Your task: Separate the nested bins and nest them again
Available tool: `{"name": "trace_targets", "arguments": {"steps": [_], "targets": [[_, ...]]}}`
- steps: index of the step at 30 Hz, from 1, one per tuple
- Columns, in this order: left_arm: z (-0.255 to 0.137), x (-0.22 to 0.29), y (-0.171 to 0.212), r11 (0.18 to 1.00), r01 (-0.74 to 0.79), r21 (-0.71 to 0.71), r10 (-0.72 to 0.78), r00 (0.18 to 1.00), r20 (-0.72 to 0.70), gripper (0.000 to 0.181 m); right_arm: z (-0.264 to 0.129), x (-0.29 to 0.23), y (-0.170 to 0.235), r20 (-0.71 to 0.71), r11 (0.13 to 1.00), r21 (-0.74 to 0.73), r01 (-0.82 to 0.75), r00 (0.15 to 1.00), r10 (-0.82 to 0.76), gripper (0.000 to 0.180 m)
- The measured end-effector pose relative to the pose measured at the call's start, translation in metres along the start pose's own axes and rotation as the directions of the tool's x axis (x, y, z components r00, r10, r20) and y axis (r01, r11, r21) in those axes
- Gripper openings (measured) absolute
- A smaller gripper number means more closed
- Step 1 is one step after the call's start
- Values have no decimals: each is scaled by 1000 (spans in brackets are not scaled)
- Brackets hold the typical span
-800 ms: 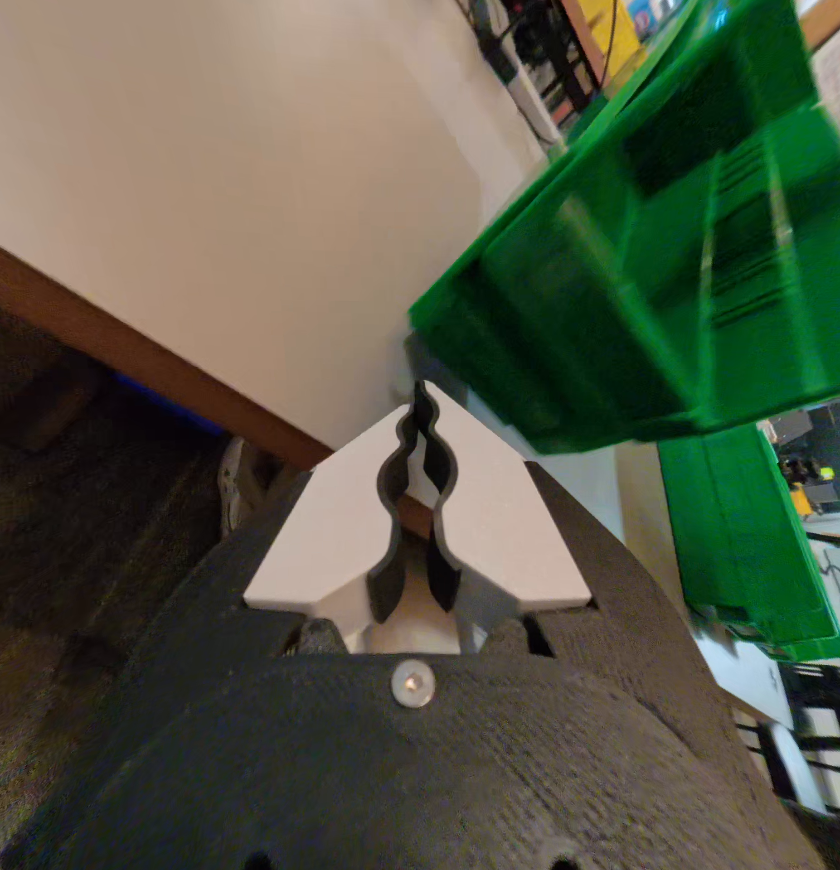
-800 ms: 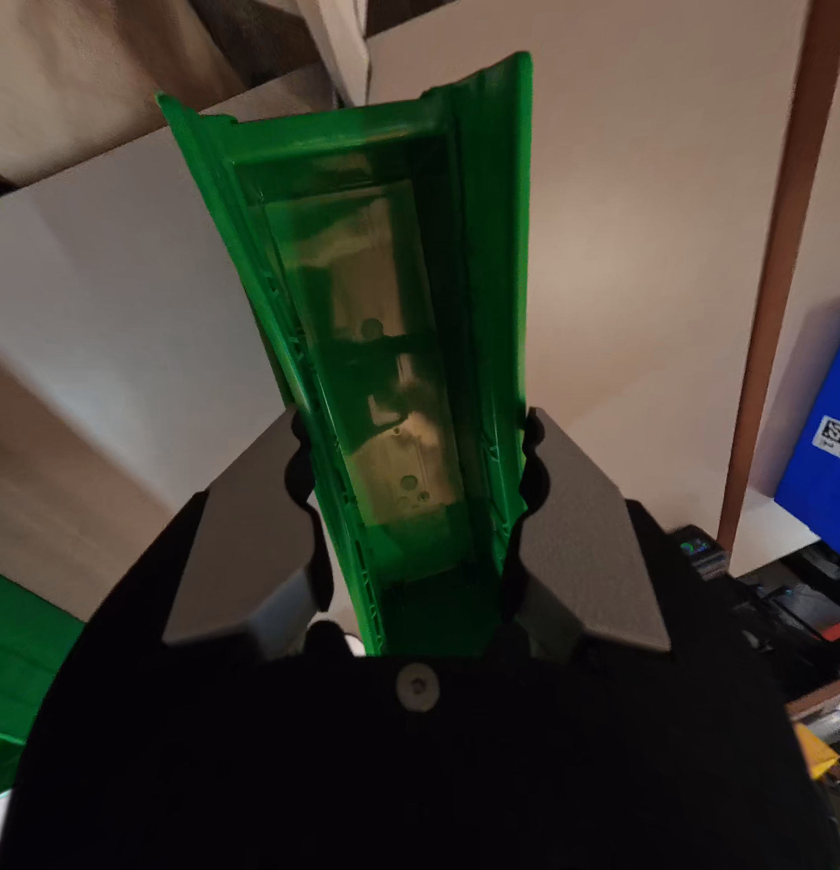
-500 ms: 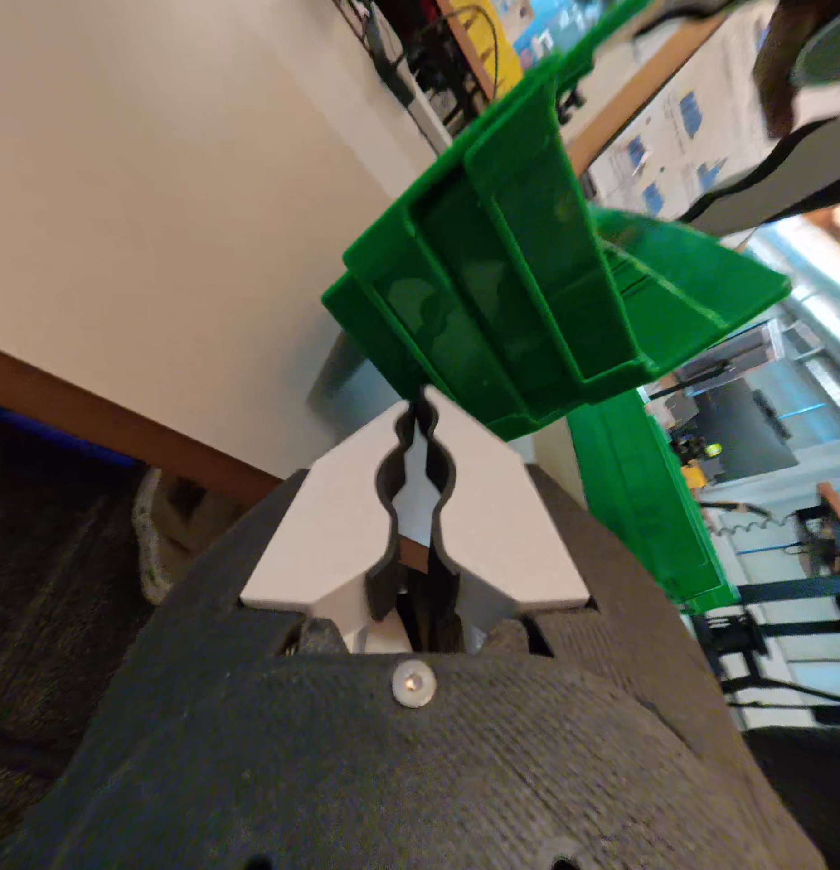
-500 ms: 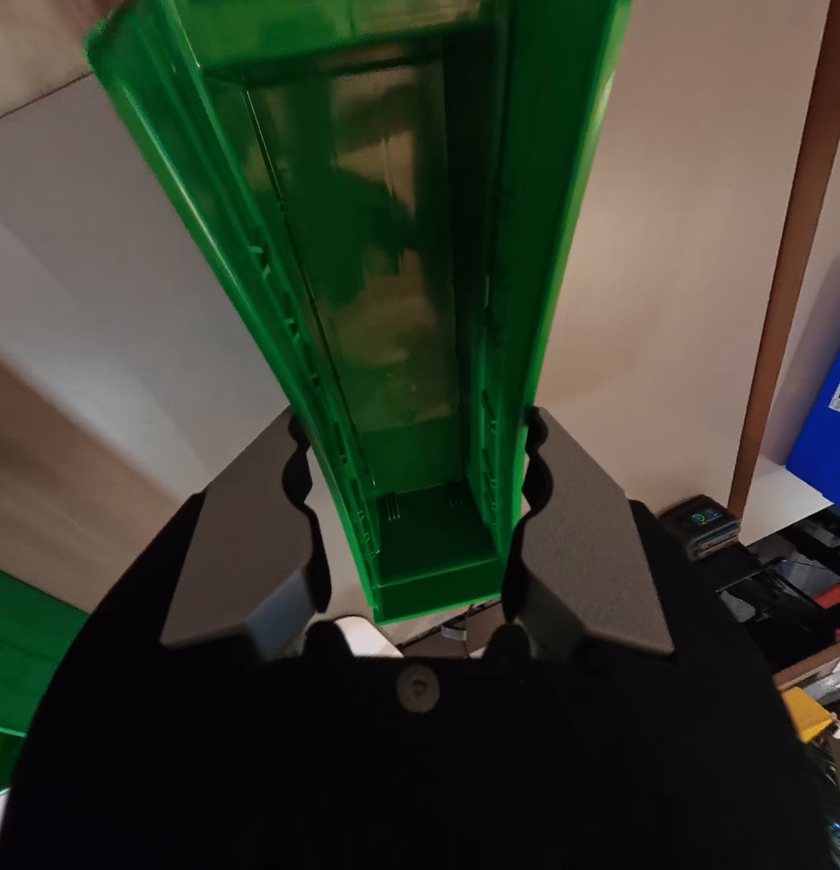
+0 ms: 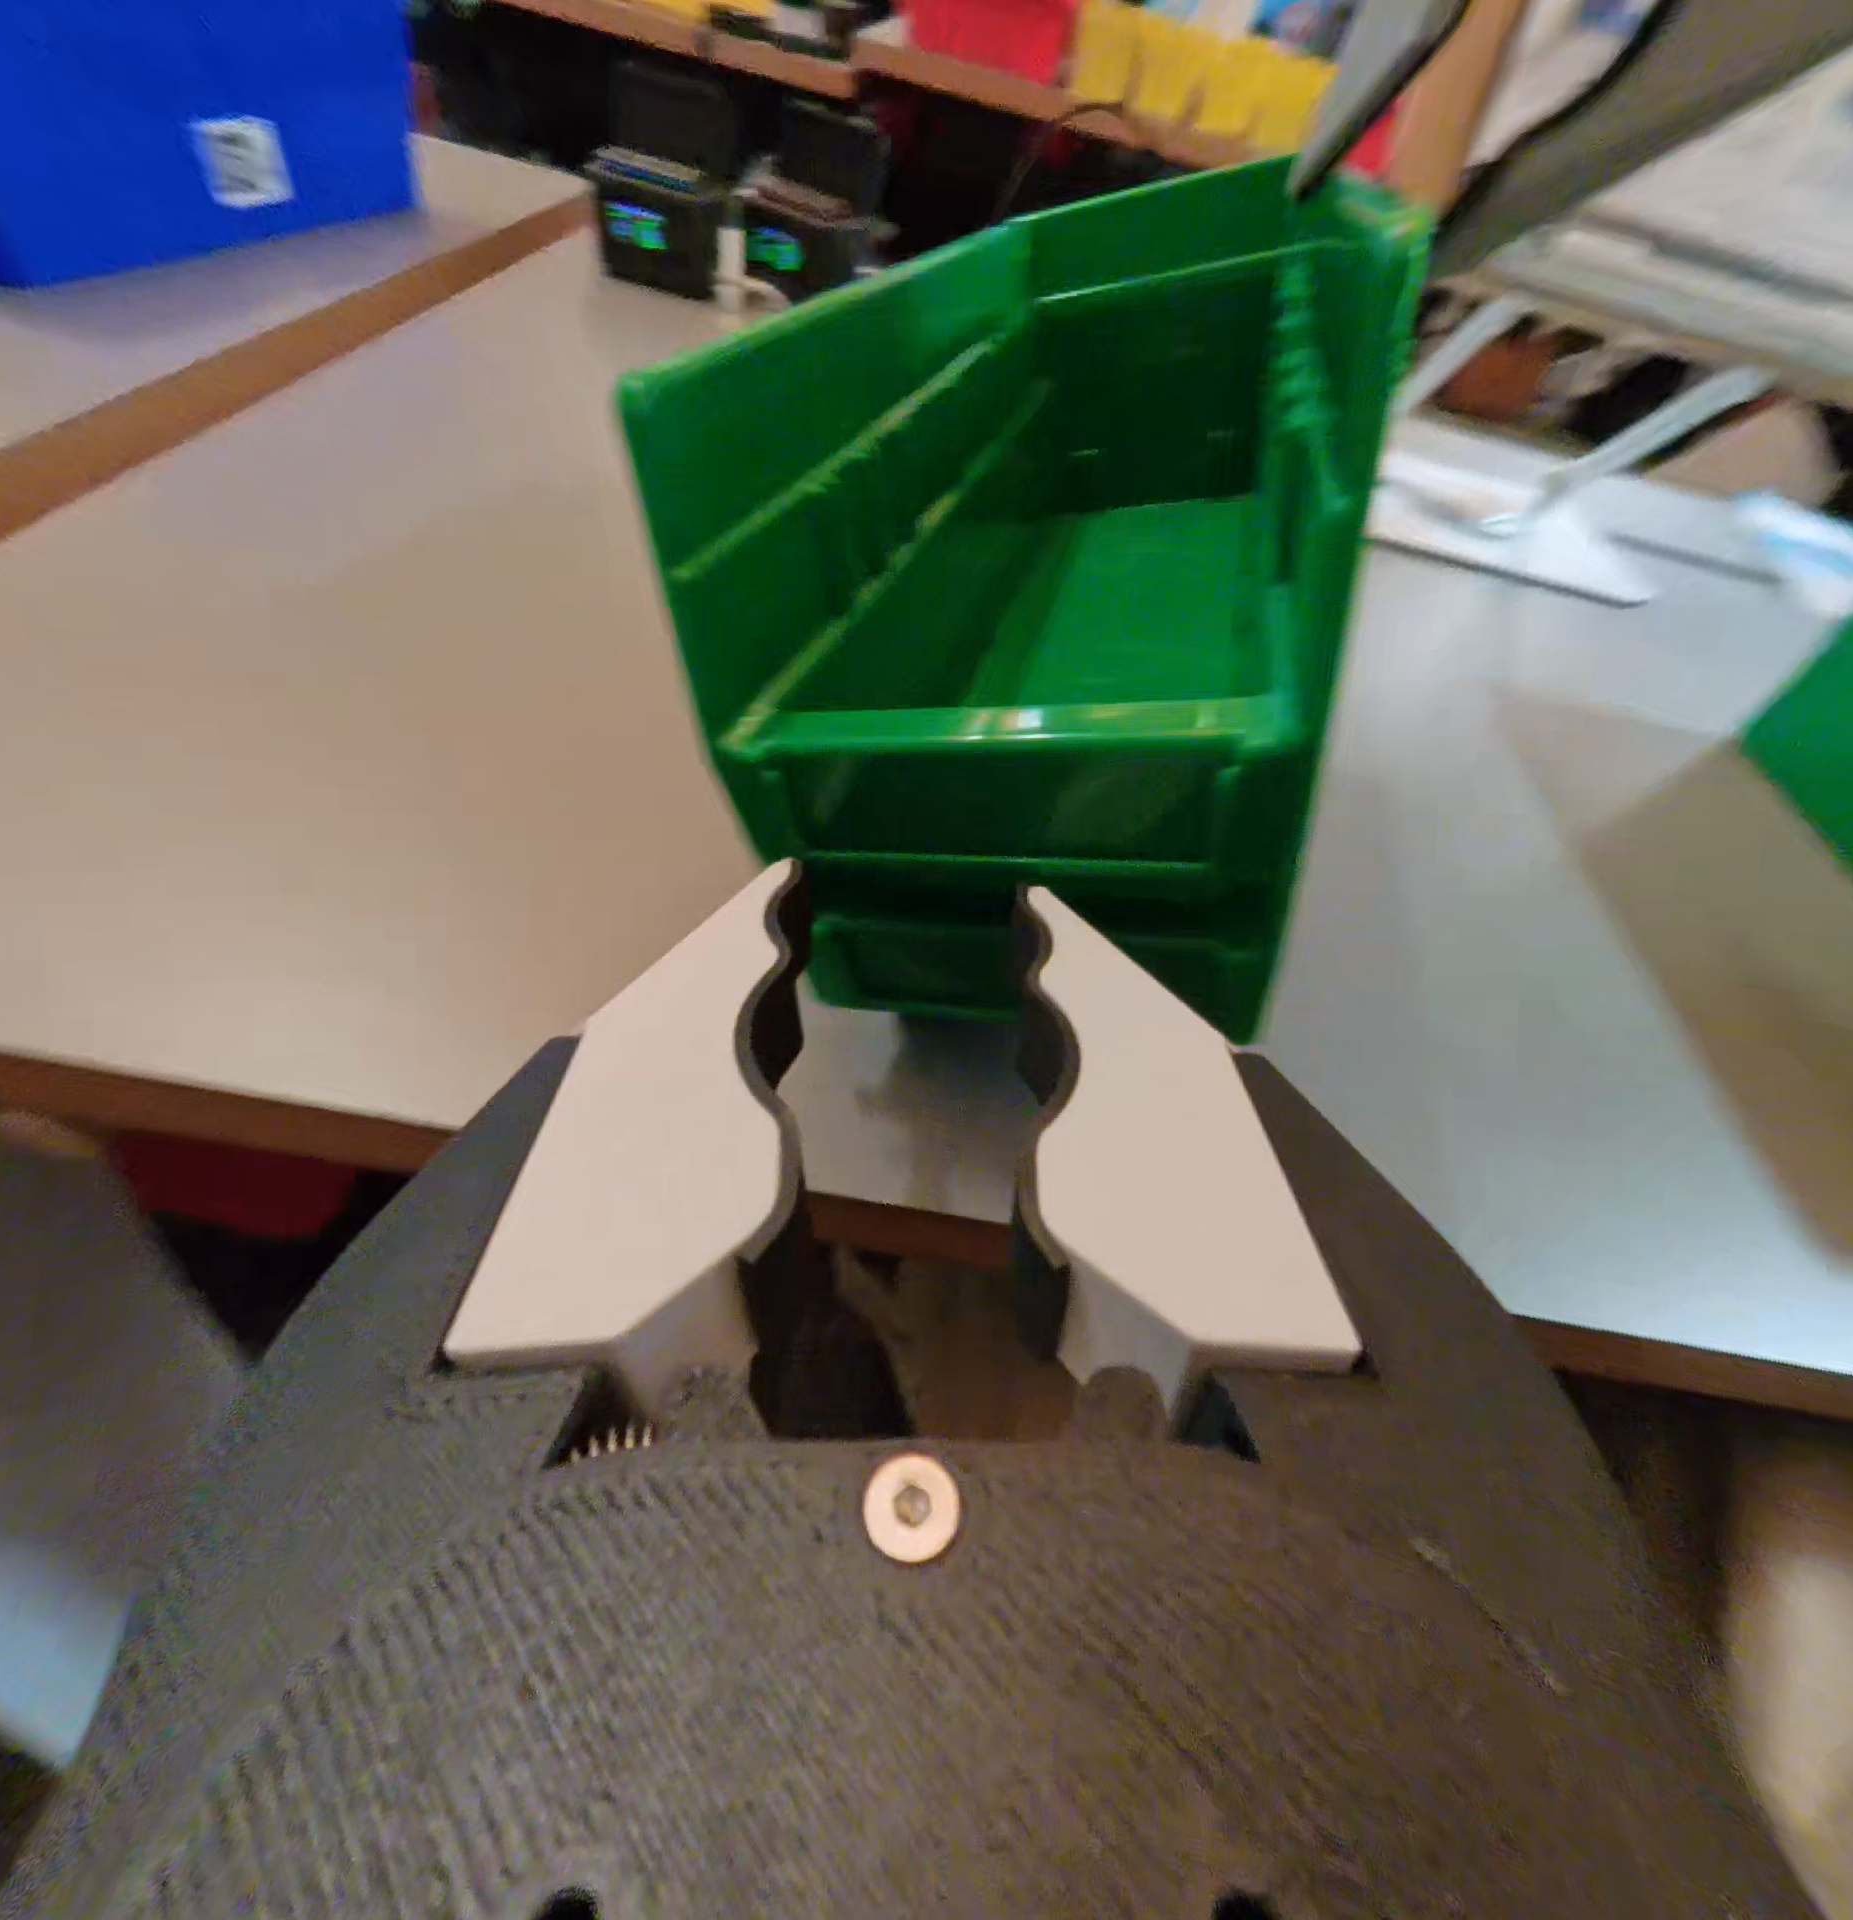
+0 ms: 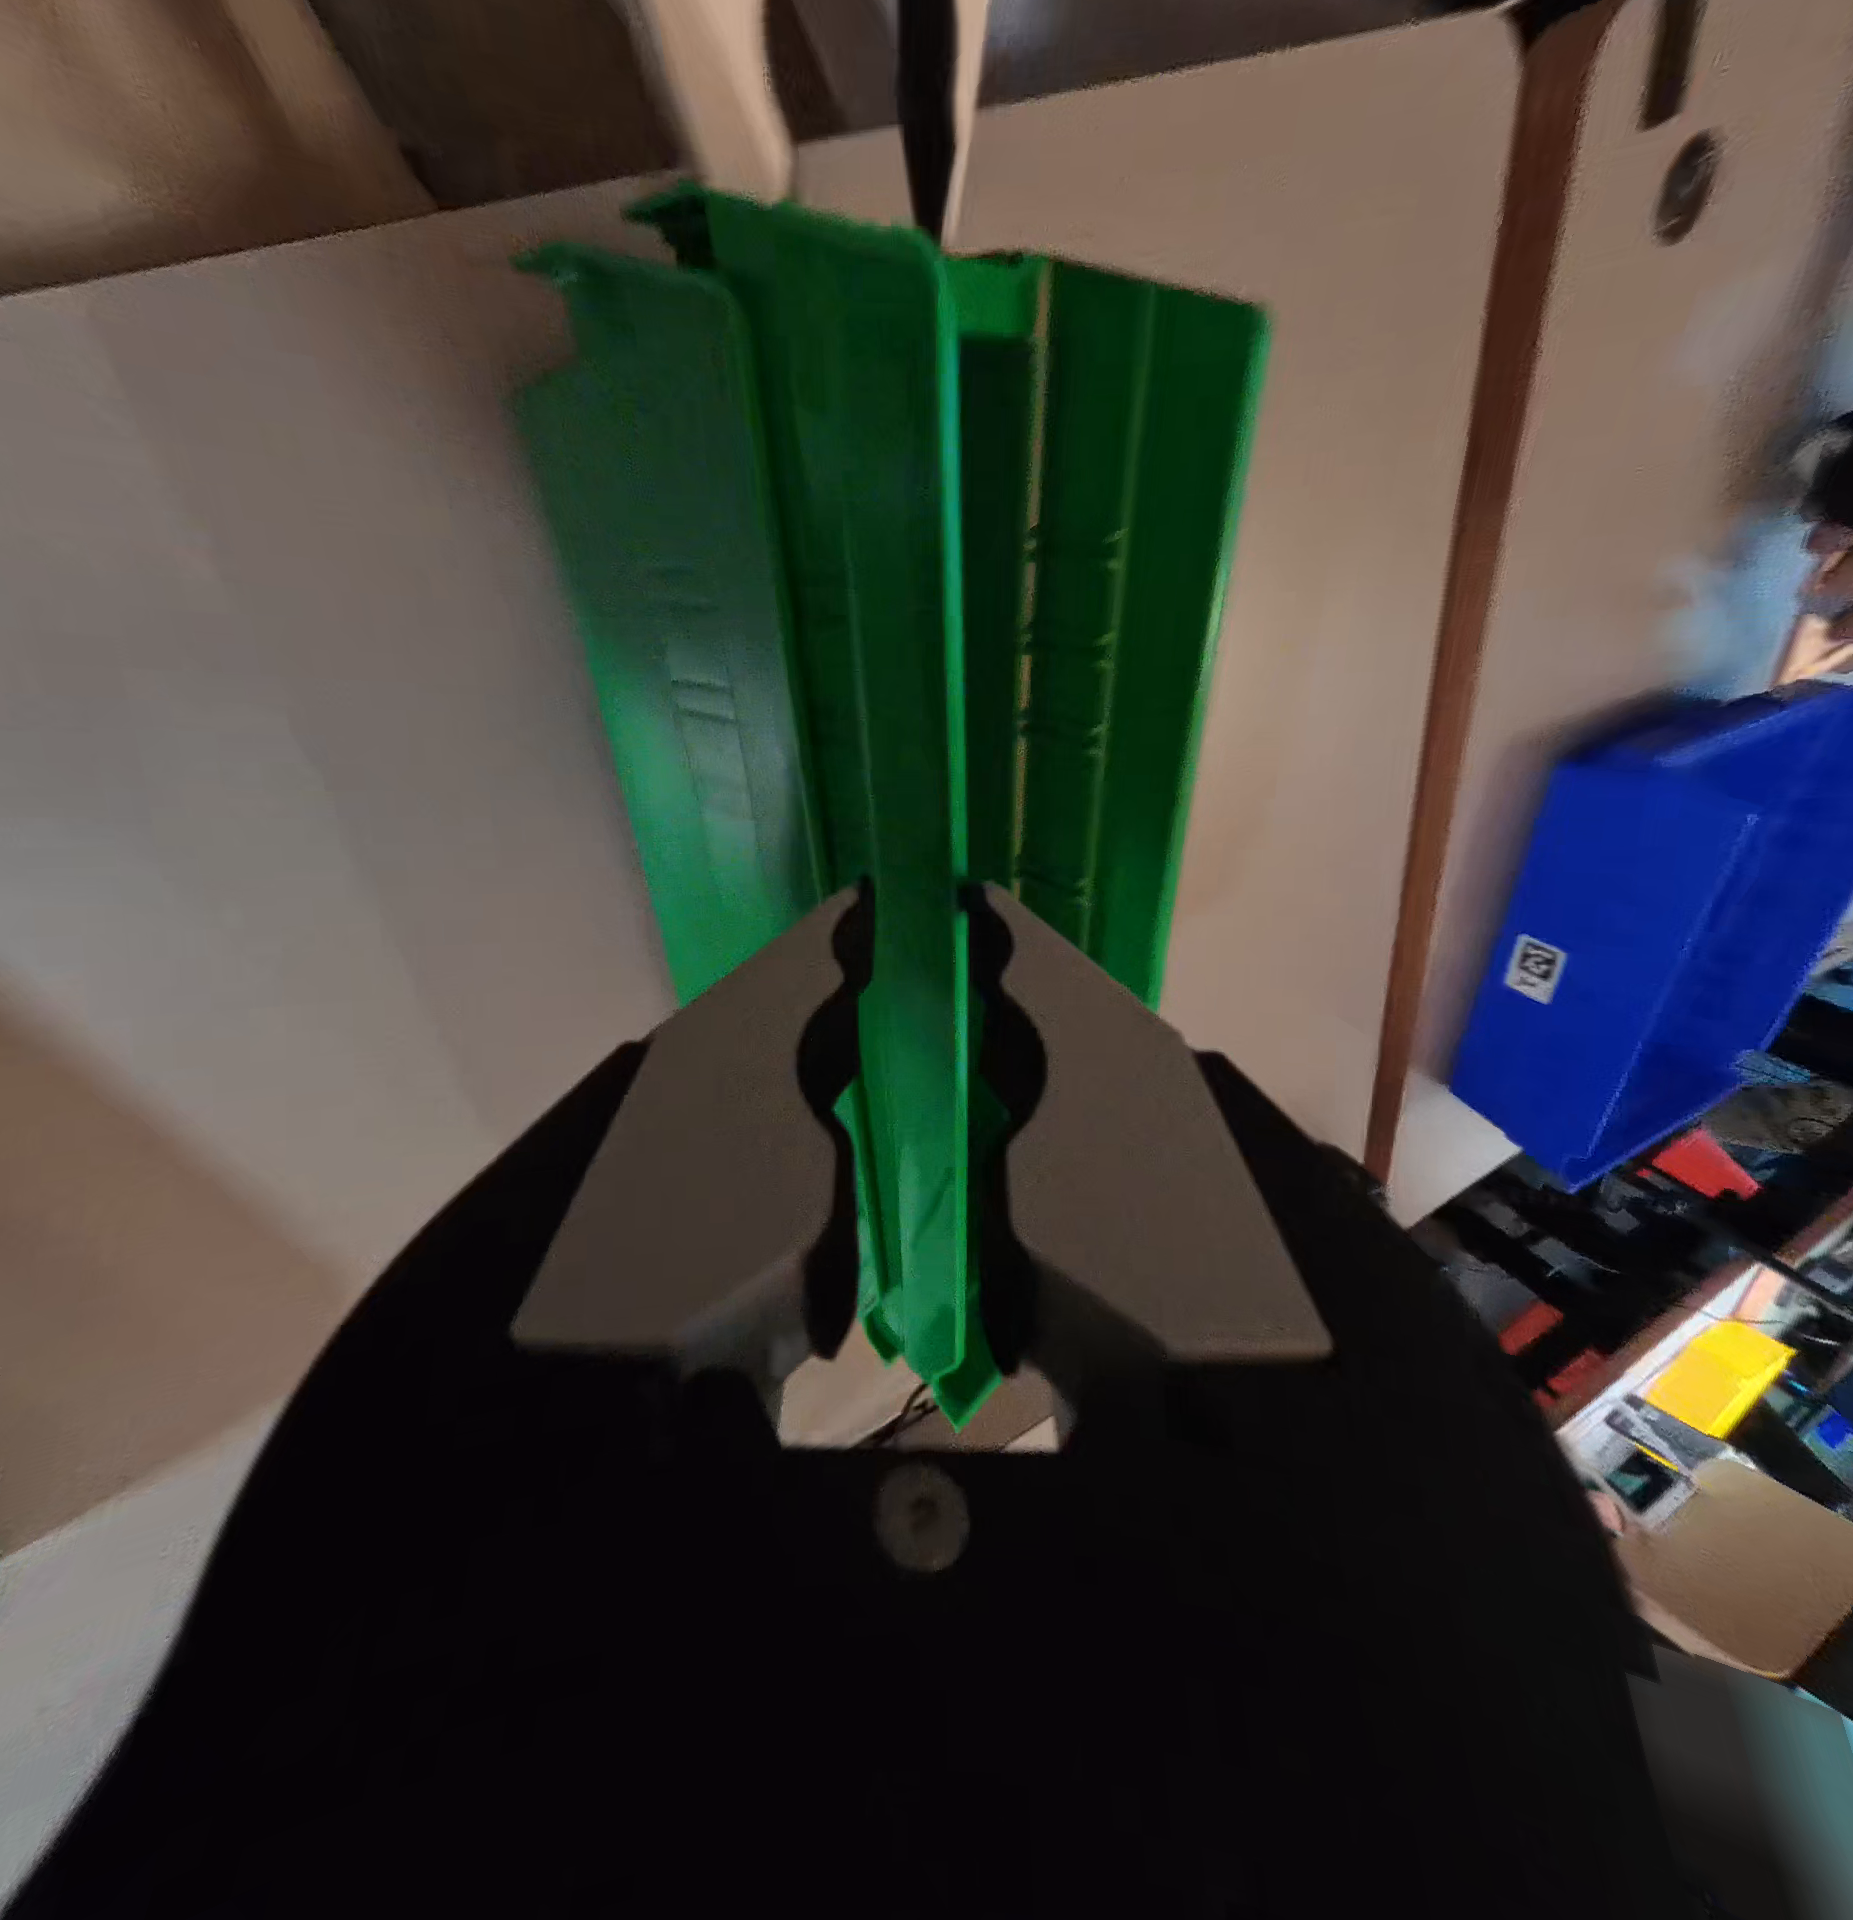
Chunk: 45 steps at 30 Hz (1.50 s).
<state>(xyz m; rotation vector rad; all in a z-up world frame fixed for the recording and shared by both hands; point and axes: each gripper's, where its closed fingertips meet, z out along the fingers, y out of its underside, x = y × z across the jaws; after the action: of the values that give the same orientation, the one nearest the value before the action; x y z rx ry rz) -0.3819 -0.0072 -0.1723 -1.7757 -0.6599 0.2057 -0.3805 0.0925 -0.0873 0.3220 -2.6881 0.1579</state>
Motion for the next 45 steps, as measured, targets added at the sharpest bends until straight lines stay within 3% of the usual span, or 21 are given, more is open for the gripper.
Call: {"name": "trace_targets", "arguments": {"steps": [1, 6, 11, 17, 20, 25, 34, 36, 39, 42, 45], "targets": [[0, 7, -3, 1000, 24, 16, -23, 998, -66, 50, -5, 5, -3, -16, 1000, 21, -16, 1000, 16, 16], [3, 3, 4, 995, 94, -35, -97, 989, -111, 44, -11, 10, -8, -24, 997, 38, -74, 997, 75, 30], [7, 7, 9, 996, 65, -68, -73, 991, -110, 41, -10, -8, -10, 37, 990, 37, -139, 990, 138, 48], [12, 2, 9, 999, -18, -51, 13, 996, -85, 52, -9, -43, -28, 129, 977, 67, -201, 973, 191, 49], [14, 8, 13, 996, 13, -88, -23, 993, -120, 53, -2, -55, -30, 175, 977, 43, -208, 965, 197, 42], [14, 14, 13, 994, -78, -76, 71, 993, -95, 54, 10, -59, -24, 205, 981, -1, -194, 960, 190, 4], [13, 23, 15, 994, -63, -89, 53, 992, -113, 52, 10, -52, -24, 170, 981, 5, -192, 967, 189, 2], [9, 35, 19, 987, -130, -95, 113, 980, -163, 59, 8, -51, -23, 162, 981, 6, -194, 968, 191, 3], [-3, 43, 20, 946, -318, -62, 302, 934, -191, 31, 6, -54, -21, 158, 983, 5, -183, 971, 180, 3], [-12, 46, 24, 848, -529, -28, 515, 836, -191, 11, 5, -57, -21, 156, 984, 9, -179, 972, 176, 3], [-12, 53, 28, 746, -666, 12, 659, 734, -166, 30, 4, -58, -21, 157, 984, 14, -177, 972, 172, 3]]}}
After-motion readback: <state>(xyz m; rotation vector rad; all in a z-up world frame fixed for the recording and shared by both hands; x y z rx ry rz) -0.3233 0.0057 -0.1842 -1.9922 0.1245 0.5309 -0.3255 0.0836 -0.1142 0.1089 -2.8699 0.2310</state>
